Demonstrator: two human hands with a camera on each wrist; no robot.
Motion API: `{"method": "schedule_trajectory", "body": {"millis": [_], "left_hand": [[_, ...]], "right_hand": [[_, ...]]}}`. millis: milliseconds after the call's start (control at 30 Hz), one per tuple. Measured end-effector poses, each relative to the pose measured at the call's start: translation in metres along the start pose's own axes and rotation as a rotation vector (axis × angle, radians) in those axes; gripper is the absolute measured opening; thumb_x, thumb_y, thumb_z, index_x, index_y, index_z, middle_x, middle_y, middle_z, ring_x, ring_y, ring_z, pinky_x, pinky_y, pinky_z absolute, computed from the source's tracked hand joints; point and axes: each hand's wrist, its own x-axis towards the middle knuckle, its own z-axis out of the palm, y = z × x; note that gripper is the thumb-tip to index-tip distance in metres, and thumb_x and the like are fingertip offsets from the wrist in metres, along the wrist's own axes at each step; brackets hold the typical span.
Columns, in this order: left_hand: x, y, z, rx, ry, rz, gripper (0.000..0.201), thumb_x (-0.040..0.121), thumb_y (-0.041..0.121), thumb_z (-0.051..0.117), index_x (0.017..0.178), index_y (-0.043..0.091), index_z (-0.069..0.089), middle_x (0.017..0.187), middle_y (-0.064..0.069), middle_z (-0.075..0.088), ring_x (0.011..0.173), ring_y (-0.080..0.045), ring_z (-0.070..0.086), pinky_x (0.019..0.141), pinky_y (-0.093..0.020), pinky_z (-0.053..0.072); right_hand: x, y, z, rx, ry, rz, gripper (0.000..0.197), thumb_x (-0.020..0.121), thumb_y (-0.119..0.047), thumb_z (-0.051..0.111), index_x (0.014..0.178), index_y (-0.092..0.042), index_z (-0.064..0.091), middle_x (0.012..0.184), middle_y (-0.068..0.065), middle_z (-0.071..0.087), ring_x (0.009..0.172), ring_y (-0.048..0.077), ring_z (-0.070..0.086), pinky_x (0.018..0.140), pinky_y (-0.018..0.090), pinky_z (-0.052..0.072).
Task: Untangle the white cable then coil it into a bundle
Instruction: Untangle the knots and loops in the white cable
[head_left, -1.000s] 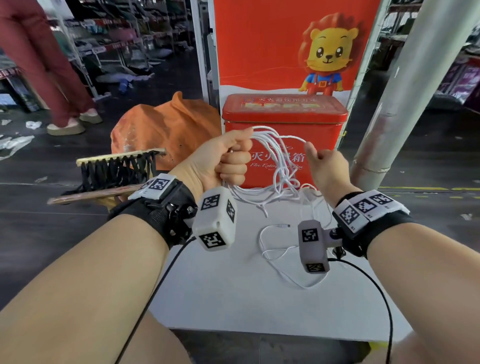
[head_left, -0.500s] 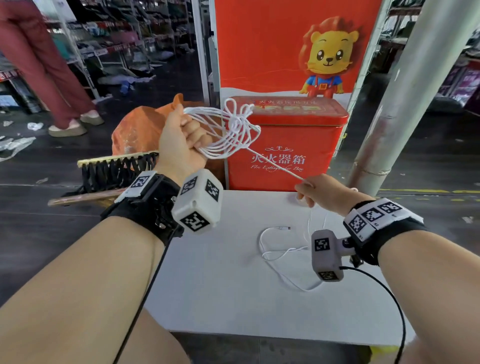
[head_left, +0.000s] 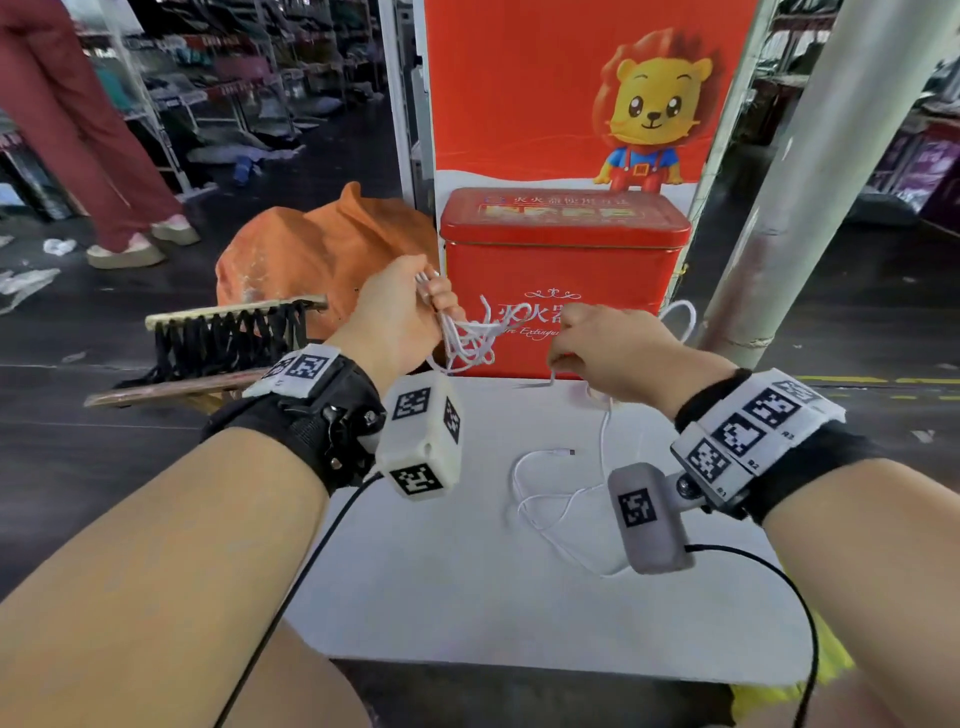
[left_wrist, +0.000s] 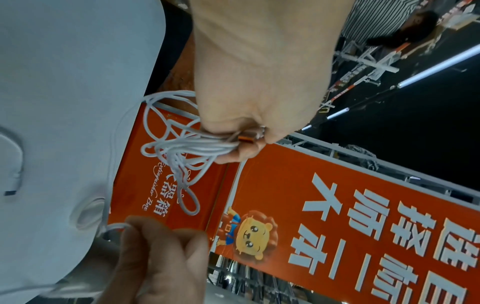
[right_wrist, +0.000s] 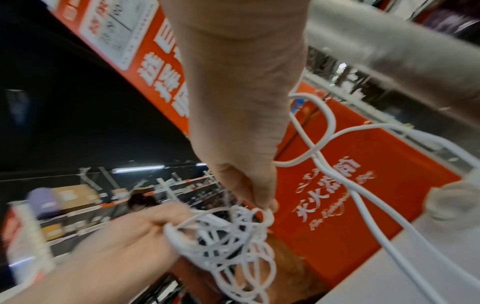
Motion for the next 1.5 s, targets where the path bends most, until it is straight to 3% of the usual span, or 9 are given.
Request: {"method": "schedule_trajectory", "body": {"millis": [300,533,667,900,1033,1100,1267,1400,1500], "left_hand": [[-0.008,-0.011,0.01,0.131,0.031,-0.071,0.027,0.103,0.018,0.036,0.076,0.012,0.037,0.049,0.002,0.04,0.041,-0.011,0.043,0.053,-0.026,0.044],[-0.012,-0.022,0.015,0.344,0.045,-0.13,0.013,0.102,0.019,0.04,0.097,0.008,0.045,0.07,-0.007,0.047,0.06,-0.021,0.05,0.07,-0.037,0.048],[-0.019,-0.026,0.019,0.538,-0.012,-0.133,0.02,0.102,0.015,0.039,0.114,0.001,0.046,0.067,-0.014,0.06,0.049,-0.024,0.062,0.048,-0.03,0.054],[-0.023,-0.031,0.019,0.893,-0.107,-0.142,0.026,0.101,0.016,0.037,0.082,0.0,0.045,0.047,-0.011,0.052,0.034,-0.021,0.051,0.046,-0.028,0.047],[-0.019,-0.03,0.014,0.979,-0.095,-0.116,0.025,0.098,0.015,0.035,0.074,0.01,0.041,0.054,-0.006,0.038,0.029,-0.011,0.031,0.038,-0.018,0.031],[-0.017,-0.025,0.011,0.889,-0.064,-0.08,0.025,0.098,0.015,0.035,0.073,0.013,0.038,0.051,-0.002,0.035,0.031,-0.01,0.027,0.037,-0.016,0.026],[-0.009,-0.015,0.004,0.636,0.056,0.024,0.028,0.096,0.012,0.033,0.068,0.014,0.032,0.043,0.002,0.035,0.032,-0.01,0.027,0.038,-0.016,0.025],[-0.008,-0.019,0.0,0.594,0.094,0.007,0.029,0.097,0.013,0.032,0.069,0.014,0.032,0.044,0.001,0.035,0.031,-0.009,0.026,0.037,-0.015,0.025],[-0.008,-0.023,-0.001,0.612,0.103,-0.02,0.027,0.097,0.013,0.032,0.071,0.014,0.033,0.05,-0.001,0.032,0.031,-0.01,0.025,0.037,-0.014,0.024]], "right_hand": [[0.005,-0.025,-0.014,-0.122,-0.023,0.003,0.026,0.086,-0.003,0.046,0.068,-0.022,0.051,0.091,0.0,0.054,0.081,0.027,0.053,0.062,0.032,0.039],[0.007,-0.031,-0.017,0.041,0.104,-0.152,0.023,0.092,-0.039,0.054,0.102,-0.018,0.056,0.1,-0.001,0.061,0.093,0.024,0.059,0.071,0.035,0.046],[0.004,-0.033,-0.017,0.062,0.189,-0.166,0.035,0.087,-0.053,0.055,0.104,-0.023,0.049,0.081,-0.002,0.059,0.078,0.025,0.059,0.061,0.03,0.038],[0.004,-0.029,-0.022,0.016,0.197,0.04,0.062,0.065,-0.084,0.044,0.075,-0.023,0.044,0.062,-0.008,0.044,0.057,0.017,0.044,0.049,0.026,0.022],[0.001,-0.014,-0.019,0.151,0.193,0.055,0.034,0.081,-0.054,0.061,0.079,-0.023,0.047,0.071,-0.006,0.053,0.066,0.018,0.048,0.053,0.025,0.028],[-0.001,0.0,-0.01,0.203,0.171,0.051,0.019,0.078,-0.029,0.064,0.092,-0.025,0.052,0.097,-0.004,0.058,0.091,0.022,0.053,0.073,0.03,0.037],[-0.007,0.01,0.007,0.206,0.014,0.121,0.064,0.074,-0.028,0.071,0.132,-0.027,0.042,0.136,-0.002,0.041,0.127,0.023,0.034,0.107,0.042,0.021],[-0.009,0.005,-0.001,0.706,0.124,0.096,0.022,0.084,-0.009,0.064,0.102,-0.02,0.064,0.108,-0.01,0.062,0.103,0.017,0.06,0.095,0.031,0.045],[-0.01,-0.003,-0.01,1.05,0.265,0.088,0.009,0.092,-0.01,0.058,0.094,-0.015,0.064,0.08,-0.007,0.068,0.069,0.008,0.066,0.067,0.021,0.054]]}}
